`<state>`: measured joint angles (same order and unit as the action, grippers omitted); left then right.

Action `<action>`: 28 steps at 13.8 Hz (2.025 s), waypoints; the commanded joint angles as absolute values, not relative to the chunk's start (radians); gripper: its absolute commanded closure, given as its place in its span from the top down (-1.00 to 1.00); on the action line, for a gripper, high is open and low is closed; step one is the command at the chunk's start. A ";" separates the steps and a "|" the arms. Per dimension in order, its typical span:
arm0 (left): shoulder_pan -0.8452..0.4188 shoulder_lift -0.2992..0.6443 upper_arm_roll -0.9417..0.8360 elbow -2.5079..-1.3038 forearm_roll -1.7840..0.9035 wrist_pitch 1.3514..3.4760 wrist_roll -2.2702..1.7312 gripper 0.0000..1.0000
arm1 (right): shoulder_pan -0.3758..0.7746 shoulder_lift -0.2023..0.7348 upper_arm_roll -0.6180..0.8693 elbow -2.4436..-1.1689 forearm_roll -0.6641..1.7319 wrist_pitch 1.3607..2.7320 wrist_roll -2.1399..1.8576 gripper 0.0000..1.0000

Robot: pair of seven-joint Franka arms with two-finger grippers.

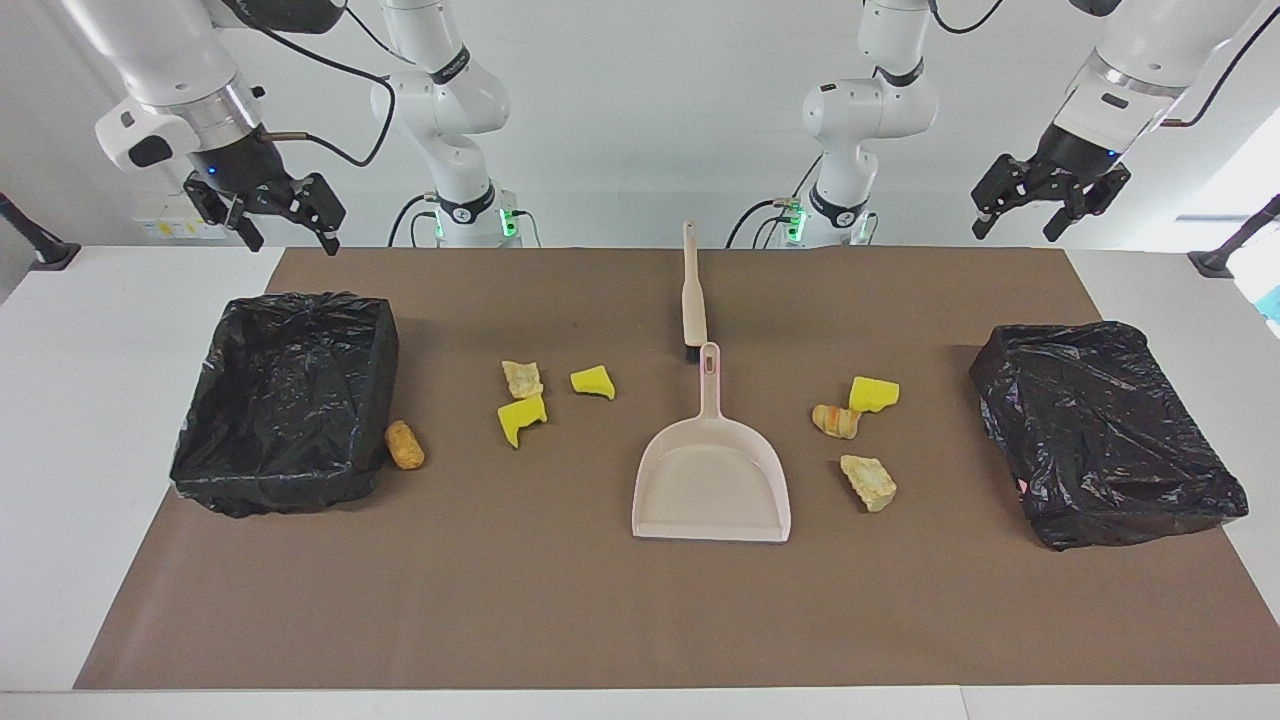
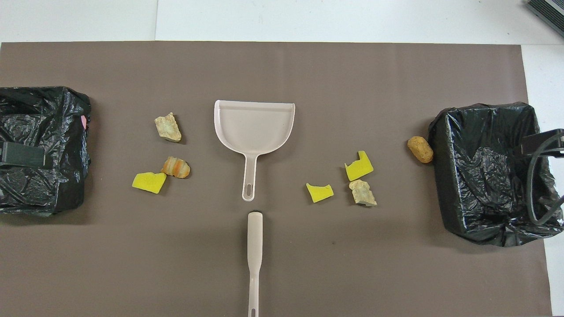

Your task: Sweep and dump trash in bin

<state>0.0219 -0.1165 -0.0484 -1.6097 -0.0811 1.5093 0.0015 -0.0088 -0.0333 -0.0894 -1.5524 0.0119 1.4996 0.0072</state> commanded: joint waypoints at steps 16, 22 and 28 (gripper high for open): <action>0.003 -0.143 -0.106 -1.631 -0.071 1.407 0.005 1.00 | -0.002 -0.054 -0.072 -1.571 0.021 1.499 0.051 1.00; -0.194 -0.262 -0.156 -1.837 -0.121 1.462 -0.155 1.00 | -0.002 -0.054 -0.072 -1.571 0.021 1.499 0.051 1.00; -0.546 -0.331 -0.160 -2.112 -0.155 1.707 -0.521 1.00 | -0.002 -0.054 -0.072 -1.571 0.021 1.499 0.051 1.00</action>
